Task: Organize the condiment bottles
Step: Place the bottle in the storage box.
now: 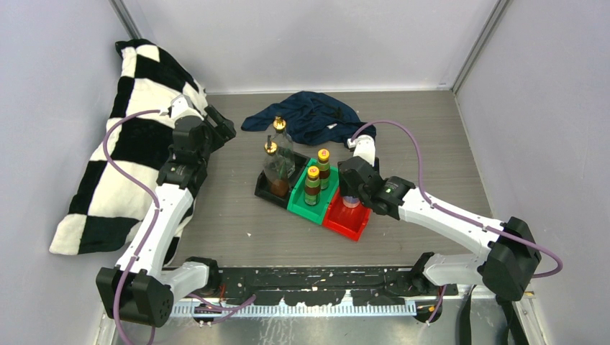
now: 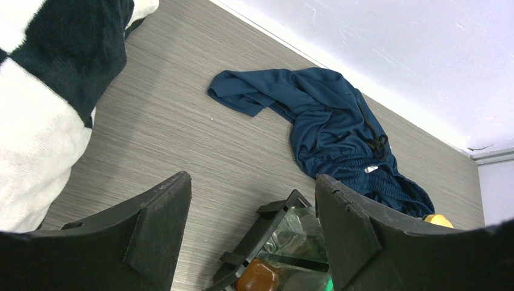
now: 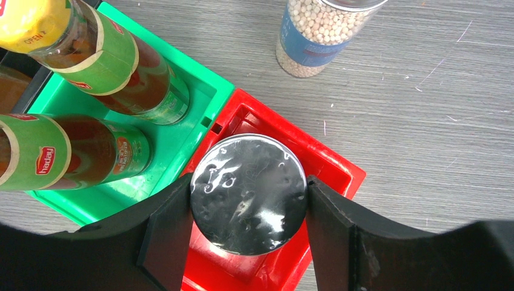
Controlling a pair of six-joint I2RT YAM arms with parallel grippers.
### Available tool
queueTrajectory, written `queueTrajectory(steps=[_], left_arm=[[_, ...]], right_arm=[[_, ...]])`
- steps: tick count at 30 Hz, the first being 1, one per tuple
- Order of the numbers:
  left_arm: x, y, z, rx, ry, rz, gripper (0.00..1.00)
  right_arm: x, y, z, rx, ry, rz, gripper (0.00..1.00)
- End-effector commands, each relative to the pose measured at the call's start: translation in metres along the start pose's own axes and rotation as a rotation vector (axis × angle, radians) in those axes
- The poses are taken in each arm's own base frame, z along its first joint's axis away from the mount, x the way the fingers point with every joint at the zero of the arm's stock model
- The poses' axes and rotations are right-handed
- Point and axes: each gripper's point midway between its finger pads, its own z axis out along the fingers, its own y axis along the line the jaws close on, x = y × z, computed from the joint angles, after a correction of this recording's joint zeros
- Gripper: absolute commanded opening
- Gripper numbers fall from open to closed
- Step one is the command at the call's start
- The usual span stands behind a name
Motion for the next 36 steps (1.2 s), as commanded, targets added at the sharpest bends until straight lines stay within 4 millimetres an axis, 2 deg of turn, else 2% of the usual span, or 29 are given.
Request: queueTrajectory(steps=[1, 15, 28, 31, 33, 36], left_arm=[[-0.009, -0.006, 0.002, 0.025, -0.036, -0.017, 0.75], [-0.007, -0.005, 0.003, 0.022, -0.028, -0.013, 0.74], [-0.005, -0.005, 0.004, 0.021, -0.024, -0.011, 0.73], [-0.006, -0.004, 0.004, 0.019, -0.025, -0.011, 0.73], [-0.006, -0.004, 0.005, 0.018, -0.025, -0.011, 0.74], [-0.005, -0.004, 0.005, 0.017, -0.024, -0.011, 0.74]], right_arm=[[-0.018, -0.005, -0.002, 0.014, -0.073, 0.039, 0.01], [-0.021, -0.021, -0.003, 0.053, -0.108, 0.064, 0.01], [-0.013, -0.024, 0.005, 0.065, -0.091, 0.070, 0.02], [-0.014, -0.025, 0.005, 0.065, -0.091, 0.072, 0.17], [-0.014, -0.025, 0.004, 0.065, -0.092, 0.077, 0.36], [-0.015, -0.024, 0.002, 0.056, -0.092, 0.081, 0.55]])
